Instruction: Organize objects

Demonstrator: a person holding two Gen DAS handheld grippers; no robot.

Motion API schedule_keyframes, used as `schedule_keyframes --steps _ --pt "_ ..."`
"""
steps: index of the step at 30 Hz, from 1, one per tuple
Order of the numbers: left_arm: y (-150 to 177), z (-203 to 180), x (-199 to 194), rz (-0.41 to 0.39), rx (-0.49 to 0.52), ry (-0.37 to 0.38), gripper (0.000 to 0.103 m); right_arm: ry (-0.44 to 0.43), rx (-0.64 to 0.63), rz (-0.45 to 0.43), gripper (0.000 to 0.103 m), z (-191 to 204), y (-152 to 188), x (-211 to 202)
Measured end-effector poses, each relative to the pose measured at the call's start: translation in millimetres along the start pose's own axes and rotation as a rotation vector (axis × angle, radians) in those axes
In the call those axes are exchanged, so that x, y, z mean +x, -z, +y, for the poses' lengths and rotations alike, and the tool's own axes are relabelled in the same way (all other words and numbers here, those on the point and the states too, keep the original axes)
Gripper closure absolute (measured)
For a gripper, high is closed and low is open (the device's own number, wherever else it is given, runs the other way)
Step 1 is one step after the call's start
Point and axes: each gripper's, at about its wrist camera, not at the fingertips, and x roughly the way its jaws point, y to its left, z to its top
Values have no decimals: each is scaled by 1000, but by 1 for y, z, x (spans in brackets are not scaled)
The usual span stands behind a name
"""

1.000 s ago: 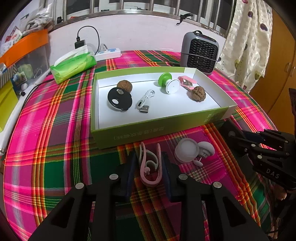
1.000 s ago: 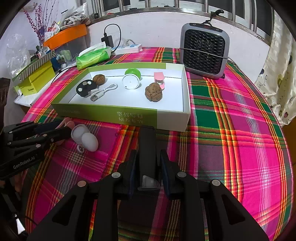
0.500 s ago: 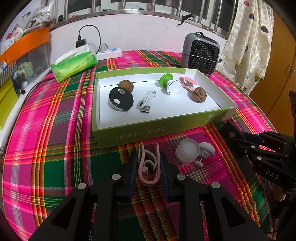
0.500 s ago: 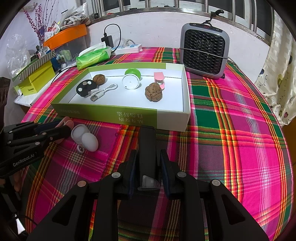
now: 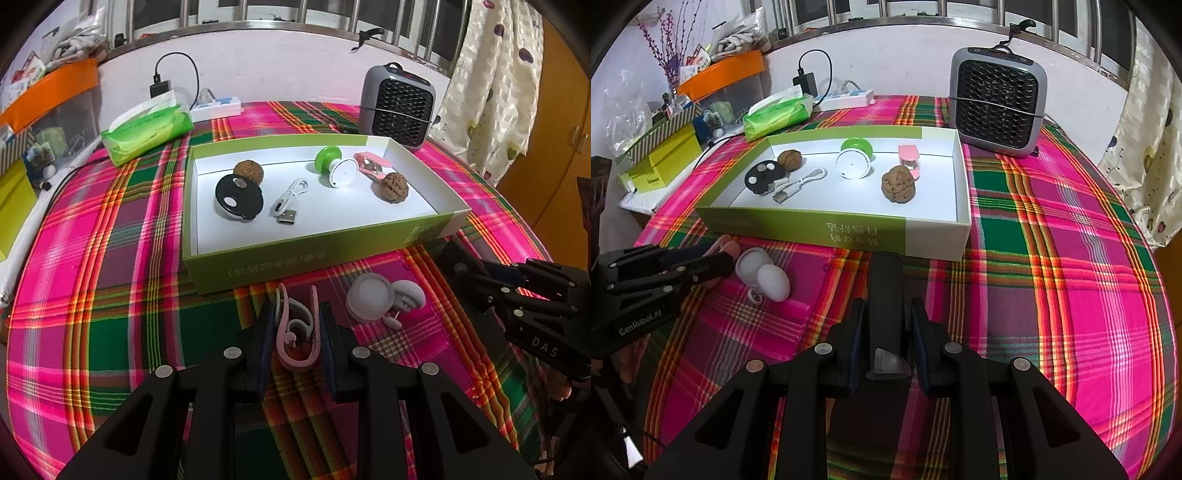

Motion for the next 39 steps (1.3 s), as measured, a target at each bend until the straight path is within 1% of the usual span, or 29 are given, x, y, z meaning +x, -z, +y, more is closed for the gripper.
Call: schedule_keyframes --steps 22,39 --pt "-7 -12 -28 -67 27 0 82 -23 -8 -53 79 5 -6 -21" --pt "-23 -7 -35 -102 20 -19 82 -56 -27 -88 79 7 -30 -24"
